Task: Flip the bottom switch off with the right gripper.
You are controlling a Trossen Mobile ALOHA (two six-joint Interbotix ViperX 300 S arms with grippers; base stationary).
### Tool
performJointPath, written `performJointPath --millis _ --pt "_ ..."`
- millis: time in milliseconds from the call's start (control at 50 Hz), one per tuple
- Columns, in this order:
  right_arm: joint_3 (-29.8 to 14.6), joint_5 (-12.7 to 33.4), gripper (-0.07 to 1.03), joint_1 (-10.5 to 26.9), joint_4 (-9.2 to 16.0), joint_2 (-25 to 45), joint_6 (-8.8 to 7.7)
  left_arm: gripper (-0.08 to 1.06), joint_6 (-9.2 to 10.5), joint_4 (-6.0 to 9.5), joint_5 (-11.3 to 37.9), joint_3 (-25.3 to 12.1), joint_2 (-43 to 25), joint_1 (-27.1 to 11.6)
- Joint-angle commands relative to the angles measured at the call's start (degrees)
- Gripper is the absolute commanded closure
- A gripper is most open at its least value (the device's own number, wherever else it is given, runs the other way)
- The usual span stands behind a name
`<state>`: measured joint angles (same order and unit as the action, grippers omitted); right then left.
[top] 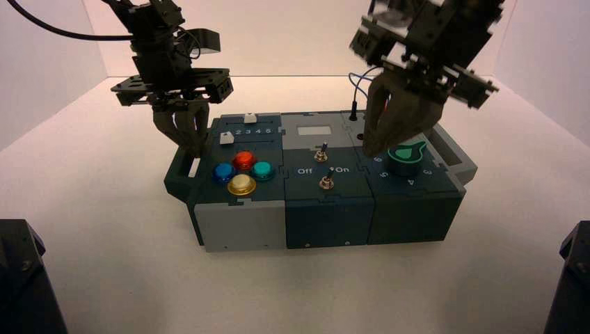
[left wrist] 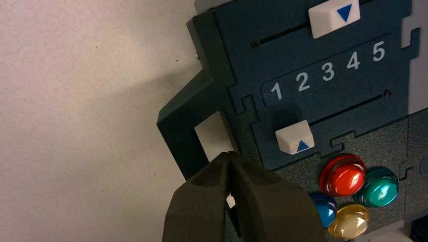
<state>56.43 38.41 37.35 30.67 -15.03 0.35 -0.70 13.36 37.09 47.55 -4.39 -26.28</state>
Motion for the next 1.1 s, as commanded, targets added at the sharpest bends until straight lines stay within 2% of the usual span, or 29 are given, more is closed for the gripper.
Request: performJointPath --millis 20,200,380,580,1100 --pt "-0.5 -0.9 0.99 0.2 0.4 1.4 0.70 1.01 -0.18 -0.44 -1.1 0.8 -1.1 0.0" --pt "-1.2 -1.1 0.99 0.7 0.4 4.0 1.23 1.01 -0.18 -0.44 -1.1 1.1 -1.1 0.0" --pt "-2.3 -2.2 0.99 3.1 0.4 6.4 2.64 1.01 -0.18 -0.44 -1.6 1.4 -1.1 0.0" --pt "-3.4 -3.3 0.99 4.0 0.4 8.4 3.60 1.01 -0.18 -0.44 -2.3 2.2 -1.1 0.0" --pt "-5.2 -4.0 0.99 4.1 0.4 11.6 3.69 1.01 -0.26 -0.44 -2.9 2.7 -0.7 0.0"
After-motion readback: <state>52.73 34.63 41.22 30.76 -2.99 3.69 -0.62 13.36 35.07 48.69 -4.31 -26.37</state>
